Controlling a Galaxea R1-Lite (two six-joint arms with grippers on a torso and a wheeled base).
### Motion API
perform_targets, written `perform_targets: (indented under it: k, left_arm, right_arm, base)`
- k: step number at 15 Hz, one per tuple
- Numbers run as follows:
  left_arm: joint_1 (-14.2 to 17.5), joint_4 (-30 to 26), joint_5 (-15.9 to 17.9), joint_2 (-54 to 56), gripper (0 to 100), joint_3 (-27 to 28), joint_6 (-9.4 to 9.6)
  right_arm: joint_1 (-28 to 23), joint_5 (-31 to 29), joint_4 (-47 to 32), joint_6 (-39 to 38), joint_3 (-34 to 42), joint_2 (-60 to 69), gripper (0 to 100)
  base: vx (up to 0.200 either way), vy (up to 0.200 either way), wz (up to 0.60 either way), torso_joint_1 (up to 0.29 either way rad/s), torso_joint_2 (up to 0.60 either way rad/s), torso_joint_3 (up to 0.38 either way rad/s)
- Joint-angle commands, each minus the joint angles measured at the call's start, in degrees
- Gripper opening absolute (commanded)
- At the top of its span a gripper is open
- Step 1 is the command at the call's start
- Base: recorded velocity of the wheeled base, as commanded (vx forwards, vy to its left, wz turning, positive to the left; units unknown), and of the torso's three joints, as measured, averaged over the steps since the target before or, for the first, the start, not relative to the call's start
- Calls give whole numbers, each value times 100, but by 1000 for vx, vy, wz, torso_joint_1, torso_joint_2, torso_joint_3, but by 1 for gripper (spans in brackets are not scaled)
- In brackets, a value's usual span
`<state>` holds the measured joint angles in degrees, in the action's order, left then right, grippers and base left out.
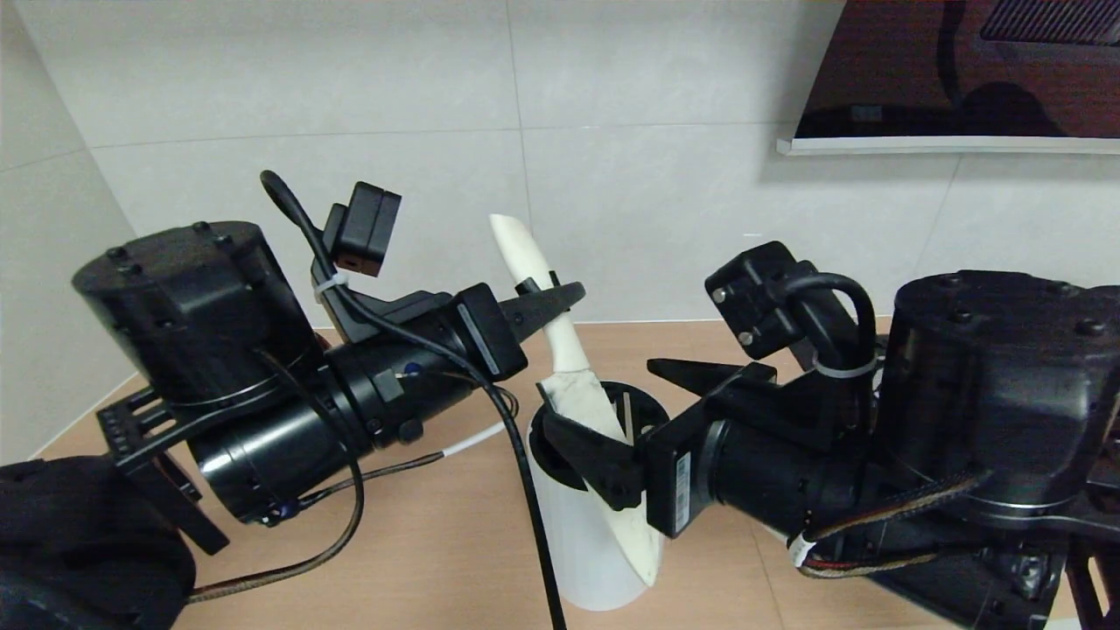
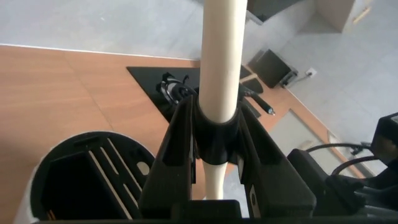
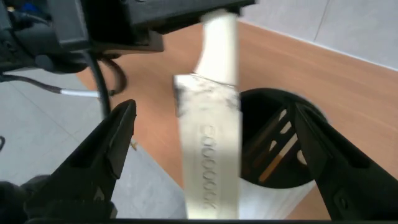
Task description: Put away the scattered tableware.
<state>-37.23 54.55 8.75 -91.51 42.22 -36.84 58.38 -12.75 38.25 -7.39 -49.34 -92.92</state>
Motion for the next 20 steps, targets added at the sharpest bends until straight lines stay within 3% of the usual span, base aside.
perform_targets:
  k: [1, 3, 5, 6, 7, 10, 11, 13, 14, 15, 16, 18, 20]
  left_arm:
    - [14, -252, -199, 292, 0, 226, 10]
    - [14, -533, -471, 380, 0, 428, 72]
    - [14, -1078, -1315, 318, 0, 823, 546]
    - [5, -1131, -1420, 310, 0, 867, 581]
    - [-4, -1500, -2035, 169, 0, 1245, 871]
    - [-39, -2203, -2194, 187, 0, 1737, 1592]
    - [-91, -2247, -2440, 195, 0, 1746, 1847]
    - [-373, -2230, -3029, 134, 0, 1790, 1979]
    - [-636, -2115, -3477, 81, 0, 1816, 2023]
    - [-865, -1878, -3864, 37, 0, 1816, 2225]
    - [-935, -1764, -3987, 20, 0, 1808, 2313]
    - [-1173, -1052, -4707, -279, 0, 1746, 2919]
    - [-1173, -384, -4839, -596, 0, 1553, 3350]
  right_arm:
    - [-257, 10, -37, 9, -6, 283, 100]
    - [-626, 62, -55, 9, -32, 415, 100]
    - [-1373, 203, -55, 9, -138, 397, 100]
    - [-1408, 212, -55, 9, -138, 406, 100]
    - [-1567, 212, -55, 18, -147, 415, 100]
    - [-1778, 212, -55, 18, -129, 362, 100]
    - [-1795, 212, -55, 18, -111, 362, 100]
    - [-1804, 194, -55, 18, -85, 371, 100]
    - [-1804, 194, -55, 18, -67, 380, 100]
    - [-1804, 185, -55, 18, -59, 380, 100]
    - [-1804, 185, -55, 18, -50, 380, 100]
    - [-1804, 177, -55, 27, -41, 371, 100]
    - [-1804, 177, -55, 27, -32, 371, 100]
  base:
    - [0, 0, 0, 0, 0, 0]
    - [0, 0, 0, 0, 0, 0]
    - [0, 0, 0, 0, 0, 0]
    - [0, 0, 0, 0, 0, 0]
    - [0, 0, 0, 0, 0, 0]
    - [0, 0, 0, 0, 0, 0]
    - [0, 0, 0, 0, 0, 0]
    - [0, 0, 0, 0, 0, 0]
    - [0, 0, 0, 0, 0, 0]
    - [0, 0, 0, 0, 0, 0]
    - [0, 0, 0, 0, 0, 0]
    - [0, 0, 0, 0, 0, 0]
    - [0, 0, 0, 0, 0, 0]
